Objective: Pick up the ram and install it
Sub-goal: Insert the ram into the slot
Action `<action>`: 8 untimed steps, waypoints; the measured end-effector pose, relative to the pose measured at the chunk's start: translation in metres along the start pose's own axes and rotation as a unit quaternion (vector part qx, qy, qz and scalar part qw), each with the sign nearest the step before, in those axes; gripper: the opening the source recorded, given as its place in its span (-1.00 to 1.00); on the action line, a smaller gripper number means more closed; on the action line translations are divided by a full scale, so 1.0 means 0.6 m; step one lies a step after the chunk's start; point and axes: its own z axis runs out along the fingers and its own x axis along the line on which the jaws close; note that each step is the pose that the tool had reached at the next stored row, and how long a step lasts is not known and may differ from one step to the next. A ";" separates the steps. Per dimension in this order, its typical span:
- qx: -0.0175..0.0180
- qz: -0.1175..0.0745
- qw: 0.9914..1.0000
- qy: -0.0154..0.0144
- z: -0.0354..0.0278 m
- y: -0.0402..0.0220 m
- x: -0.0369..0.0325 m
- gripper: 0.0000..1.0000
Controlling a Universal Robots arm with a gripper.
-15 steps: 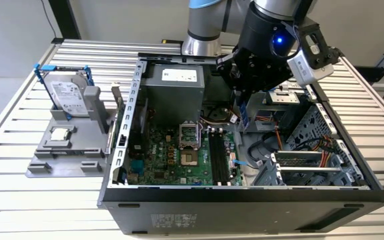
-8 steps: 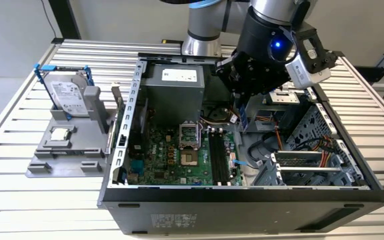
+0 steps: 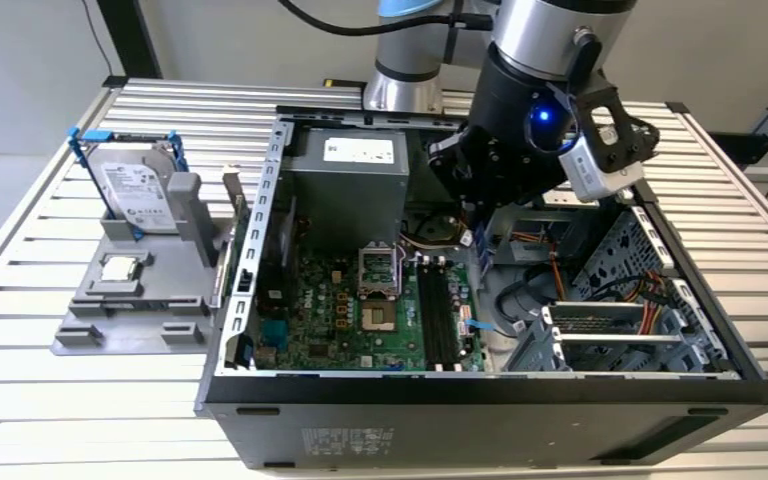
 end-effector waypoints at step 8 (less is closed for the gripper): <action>0.000 0.012 1.000 -0.001 0.024 -0.001 0.000 -1.00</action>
